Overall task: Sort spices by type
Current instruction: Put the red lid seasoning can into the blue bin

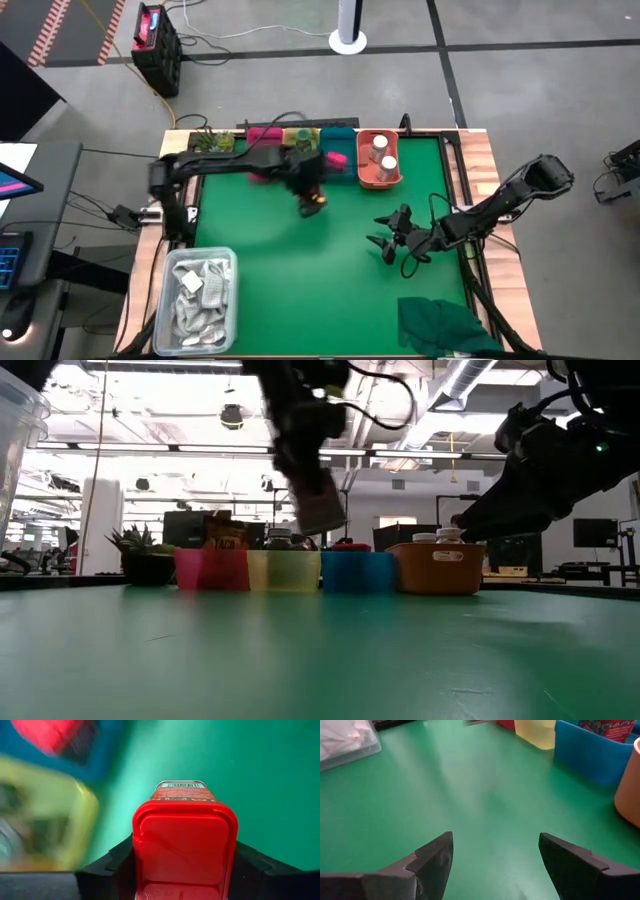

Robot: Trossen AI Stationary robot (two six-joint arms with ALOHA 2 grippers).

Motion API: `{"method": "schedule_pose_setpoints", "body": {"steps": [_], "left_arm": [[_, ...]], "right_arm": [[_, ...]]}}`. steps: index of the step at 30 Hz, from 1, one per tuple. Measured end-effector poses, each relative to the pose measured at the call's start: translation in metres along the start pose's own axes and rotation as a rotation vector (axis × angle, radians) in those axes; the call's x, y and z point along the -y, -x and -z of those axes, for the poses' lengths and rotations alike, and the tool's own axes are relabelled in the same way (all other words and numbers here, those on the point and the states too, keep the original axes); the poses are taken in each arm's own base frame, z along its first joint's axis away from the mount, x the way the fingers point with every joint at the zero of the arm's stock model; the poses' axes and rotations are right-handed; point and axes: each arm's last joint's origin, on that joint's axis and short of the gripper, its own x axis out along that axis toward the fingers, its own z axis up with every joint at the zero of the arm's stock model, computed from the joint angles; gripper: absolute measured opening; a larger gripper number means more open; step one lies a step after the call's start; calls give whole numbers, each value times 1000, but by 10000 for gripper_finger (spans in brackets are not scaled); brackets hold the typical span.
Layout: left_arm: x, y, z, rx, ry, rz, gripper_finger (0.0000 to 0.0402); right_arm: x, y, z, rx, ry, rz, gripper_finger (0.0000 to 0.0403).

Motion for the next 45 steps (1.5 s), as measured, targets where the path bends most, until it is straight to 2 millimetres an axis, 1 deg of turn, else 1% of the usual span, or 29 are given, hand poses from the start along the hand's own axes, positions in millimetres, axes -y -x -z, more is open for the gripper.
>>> {"method": "schedule_pose_setpoints", "body": {"steps": [2, 4, 7, 9, 12, 18, 20, 23, 27, 30, 32, 35, 38, 41, 45], "left_arm": [[-8, -4, -21, 20, -56, -24, 216], [-16, -7, -39, 50, -103, -48, 219], [-31, -11, -56, 89, -144, -98, 214], [-42, -16, -64, 121, -159, -115, 209], [-57, -18, -73, 203, -185, -147, 210], [-83, -9, -90, 385, -225, -240, 212], [-93, -8, -93, 414, -258, -275, 212], [-108, -17, -94, 406, -307, -319, 212], [-127, -47, -90, 329, -332, -329, 212], [-136, -63, -90, 317, -339, -337, 212], [-140, -66, -89, 311, -351, -342, 212], [-145, -77, -88, 296, -367, -342, 213], [-151, -90, -82, 241, -351, -311, 213], [-153, -92, -78, 214, -351, -287, 213], [-153, -93, -79, 218, -317, -293, 213]], "right_arm": [[0, 0, 0, -2, 2, -3, 317], [-1, 1, 1, -3, 0, -5, 317], [-1, 1, 2, -9, 2, -6, 317], [-1, 1, 2, -8, 1, -6, 317], [-1, 1, 1, -7, -2, -7, 317], [-1, 1, 1, -5, -6, -8, 317], [-1, 1, 1, -2, -8, -10, 317], [-2, 1, 1, -2, -8, -10, 317], [-2, 1, 0, 3, -13, -14, 317], [-2, 1, 0, 9, -12, -17, 317], [-2, 1, -1, 13, -15, -19, 317], [-2, 1, -1, 11, -12, -17, 317], [-2, 1, 0, 9, -8, -15, 317], [-2, 1, 0, 7, -6, -15, 317], [-2, 1, 0, 5, -4, -13, 317]]}}
